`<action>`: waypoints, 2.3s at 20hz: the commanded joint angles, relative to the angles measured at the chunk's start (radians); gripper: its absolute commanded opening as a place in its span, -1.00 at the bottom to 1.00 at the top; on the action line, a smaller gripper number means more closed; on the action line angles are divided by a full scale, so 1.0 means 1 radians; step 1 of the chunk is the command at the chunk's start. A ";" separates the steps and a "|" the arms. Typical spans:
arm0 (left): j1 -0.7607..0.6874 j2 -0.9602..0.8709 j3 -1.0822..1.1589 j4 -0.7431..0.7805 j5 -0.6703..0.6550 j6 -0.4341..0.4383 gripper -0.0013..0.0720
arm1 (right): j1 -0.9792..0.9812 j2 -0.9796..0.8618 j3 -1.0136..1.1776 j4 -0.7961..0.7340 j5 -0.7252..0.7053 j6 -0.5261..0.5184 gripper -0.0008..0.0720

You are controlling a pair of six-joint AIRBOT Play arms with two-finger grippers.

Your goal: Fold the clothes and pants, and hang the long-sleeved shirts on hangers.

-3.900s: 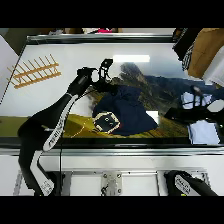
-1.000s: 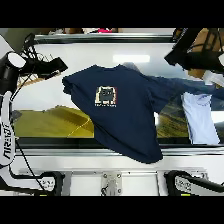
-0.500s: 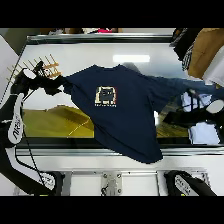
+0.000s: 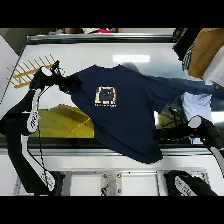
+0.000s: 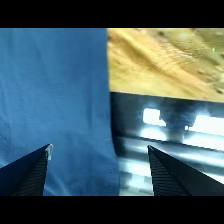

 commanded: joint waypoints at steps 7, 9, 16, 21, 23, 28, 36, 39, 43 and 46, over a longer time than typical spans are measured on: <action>-0.018 -0.024 0.021 -0.001 -0.010 -0.006 0.87 | 0.134 -0.156 -0.012 0.013 -0.029 0.004 0.81; -0.018 -0.024 0.021 0.000 -0.021 -0.005 -0.03 | 0.134 -0.158 -0.012 0.013 -0.033 0.004 0.66; 0.008 0.080 0.001 0.013 -0.152 0.046 -0.93 | 0.125 -0.153 0.229 -0.097 0.011 0.034 -0.93; -0.064 0.513 -0.430 0.096 -0.172 0.128 -0.93 | 0.057 -0.271 0.794 -0.195 -0.036 0.111 -0.94; -0.145 0.708 -0.644 0.097 -0.170 0.130 -0.93 | 0.045 -0.374 0.994 -0.195 -0.083 0.153 -0.94; -0.418 1.031 -0.995 0.097 -0.060 0.041 -0.92 | 0.069 -0.589 1.286 -0.092 -0.140 0.185 -0.93; -0.461 1.081 -0.939 0.185 0.045 -0.050 0.92 | 0.038 -0.536 1.302 0.035 -0.100 0.171 0.88; -0.256 1.080 -0.881 0.288 0.018 -0.050 0.92 | -0.014 -0.436 1.276 0.035 0.040 0.077 0.43; -0.029 1.017 -0.967 0.199 -0.035 -0.006 0.92 | -0.074 -0.271 1.018 0.012 0.156 0.068 0.43; 0.039 0.927 -1.049 -0.061 -0.103 0.195 0.92 | -0.114 -0.151 0.728 0.005 0.108 0.136 0.43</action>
